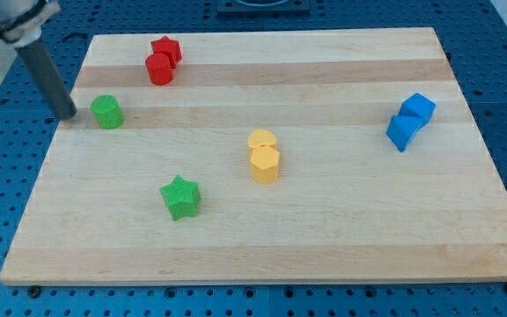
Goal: Push the green circle closer to green star
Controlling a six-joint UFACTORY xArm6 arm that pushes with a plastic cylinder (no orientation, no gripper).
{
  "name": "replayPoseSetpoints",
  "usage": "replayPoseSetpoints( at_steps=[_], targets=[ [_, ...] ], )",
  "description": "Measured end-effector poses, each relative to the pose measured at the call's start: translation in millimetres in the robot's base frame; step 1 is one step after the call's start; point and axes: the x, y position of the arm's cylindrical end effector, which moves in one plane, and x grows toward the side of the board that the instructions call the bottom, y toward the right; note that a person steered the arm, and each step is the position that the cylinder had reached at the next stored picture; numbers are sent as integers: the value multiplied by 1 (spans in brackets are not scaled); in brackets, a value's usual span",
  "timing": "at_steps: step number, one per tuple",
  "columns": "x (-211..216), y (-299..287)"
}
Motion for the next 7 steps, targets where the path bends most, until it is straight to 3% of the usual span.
replayPoseSetpoints(
  at_steps=[1, 3, 4, 6, 7],
  targets=[
    [2, 3],
    [-49, 27],
    [-49, 27],
    [28, 43],
    [37, 44]
  ],
)
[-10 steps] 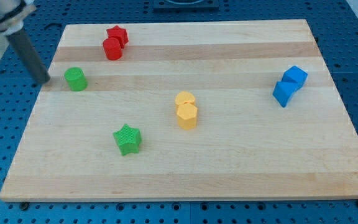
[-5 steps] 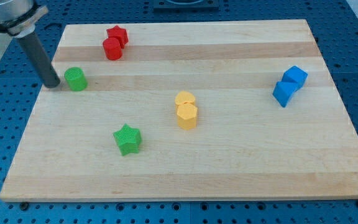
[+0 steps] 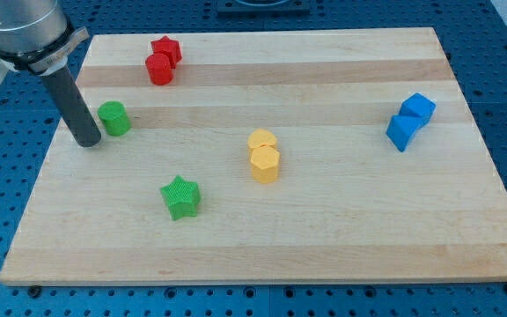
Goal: Push the green circle closer to green star
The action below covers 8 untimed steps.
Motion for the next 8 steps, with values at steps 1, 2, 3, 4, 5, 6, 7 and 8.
replayPoseSetpoints(
  at_steps=[1, 2, 3, 4, 5, 6, 7, 8],
  targets=[
    [-3, 0],
    [-4, -5],
    [-27, -5],
    [-53, -5],
    [-84, -3],
    [-84, -3],
    [-57, 20],
    [-25, 52]
  ],
)
